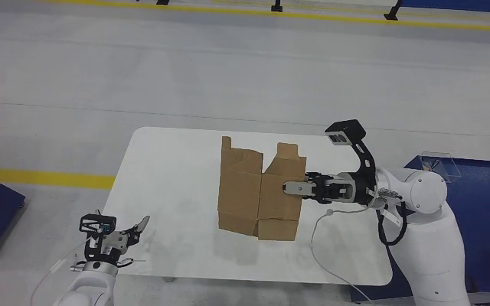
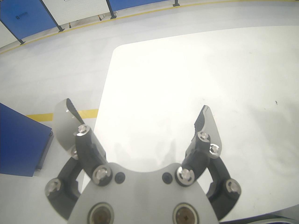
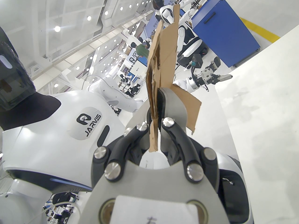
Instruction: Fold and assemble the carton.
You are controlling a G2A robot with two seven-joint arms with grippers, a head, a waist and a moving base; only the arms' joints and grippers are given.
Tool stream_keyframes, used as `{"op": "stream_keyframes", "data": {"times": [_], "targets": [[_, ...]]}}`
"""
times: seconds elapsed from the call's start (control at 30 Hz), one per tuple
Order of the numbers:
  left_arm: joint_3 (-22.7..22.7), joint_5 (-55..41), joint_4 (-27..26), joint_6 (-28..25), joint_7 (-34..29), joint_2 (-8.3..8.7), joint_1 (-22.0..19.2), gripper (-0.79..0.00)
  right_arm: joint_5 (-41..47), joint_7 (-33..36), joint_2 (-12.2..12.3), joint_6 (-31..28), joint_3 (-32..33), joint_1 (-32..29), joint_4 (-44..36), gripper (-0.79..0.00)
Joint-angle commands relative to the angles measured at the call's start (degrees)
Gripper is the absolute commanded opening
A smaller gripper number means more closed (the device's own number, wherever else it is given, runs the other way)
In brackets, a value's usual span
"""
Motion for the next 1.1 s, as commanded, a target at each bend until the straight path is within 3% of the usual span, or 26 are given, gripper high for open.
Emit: {"op": "stream_keyframes", "data": {"times": [0.0,0.23,0.3,0.43,0.53,0.63,0.83,1.07], "targets": [[0.0,0.0,0.0,0.0,0.0,0.0,0.0,0.0,0.0,0.0,0.0,0.0,0.0,0.0,0.0,-0.785],[0.0,0.0,0.0,0.0,0.0,0.0,0.0,0.0,0.11,-0.35,-0.01,0.18,-0.12,-0.19,-0.02,-0.785],[0.0,0.0,0.0,0.0,0.0,0.0,0.0,0.0,4.01,-0.91,-0.14,1.91,-0.9,-1.05,0.2,-0.785],[0.0,0.0,0.0,0.0,0.0,0.0,0.0,0.0,21.43,4.21,-0.44,7.6,-1.17,-0.61,5.7,-0.785],[0.0,0.0,0.0,0.0,0.0,0.0,0.0,0.0,38.14,8.68,-1.09,19.04,-3.77,0.49,12.27,-0.785],[0.0,0.0,0.0,0.0,0.0,0.0,0.0,0.0,48.76,10.01,-1.88,29.91,-8.06,1.68,17.14,-0.785],[0.0,0.0,0.0,0.0,0.0,0.0,0.0,0.0,75.99,-7.19,-2.99,47.14,-24.26,3.25,18.6,-0.785],[0.0,0.0,0.0,0.0,0.0,0.0,0.0,0.0,107.41,-30.16,-3.8,70.08,-33.09,1.34,21.27,-0.785]]}}
